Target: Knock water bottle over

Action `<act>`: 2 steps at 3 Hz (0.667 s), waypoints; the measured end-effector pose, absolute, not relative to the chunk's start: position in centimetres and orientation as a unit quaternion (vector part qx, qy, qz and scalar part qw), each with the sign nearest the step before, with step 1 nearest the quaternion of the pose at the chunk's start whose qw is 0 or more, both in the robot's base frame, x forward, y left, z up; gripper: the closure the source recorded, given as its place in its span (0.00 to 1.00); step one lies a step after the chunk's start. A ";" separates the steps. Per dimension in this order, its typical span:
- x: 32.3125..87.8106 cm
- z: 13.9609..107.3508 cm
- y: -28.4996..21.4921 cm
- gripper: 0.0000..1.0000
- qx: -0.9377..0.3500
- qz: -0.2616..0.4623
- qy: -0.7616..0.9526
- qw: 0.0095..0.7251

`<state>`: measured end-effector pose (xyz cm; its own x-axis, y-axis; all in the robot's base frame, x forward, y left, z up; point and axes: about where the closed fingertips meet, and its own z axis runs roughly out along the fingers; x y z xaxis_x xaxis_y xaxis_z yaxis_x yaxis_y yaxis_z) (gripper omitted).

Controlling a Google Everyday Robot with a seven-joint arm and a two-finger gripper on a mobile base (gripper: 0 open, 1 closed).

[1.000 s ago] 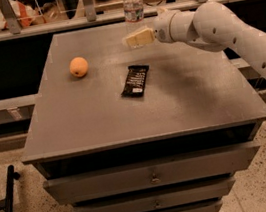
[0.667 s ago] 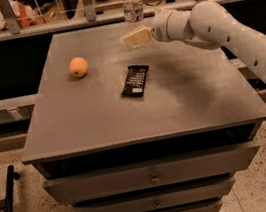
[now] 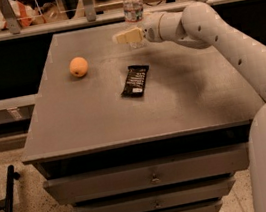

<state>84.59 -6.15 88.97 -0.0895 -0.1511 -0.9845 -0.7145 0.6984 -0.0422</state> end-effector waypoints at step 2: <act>84.6 90.2 -5.5 0.63 -0.298 0.275 0.677 0.615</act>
Offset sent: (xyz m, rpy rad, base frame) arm -0.0024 -0.0074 0.0229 0.1379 -0.0421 0.0328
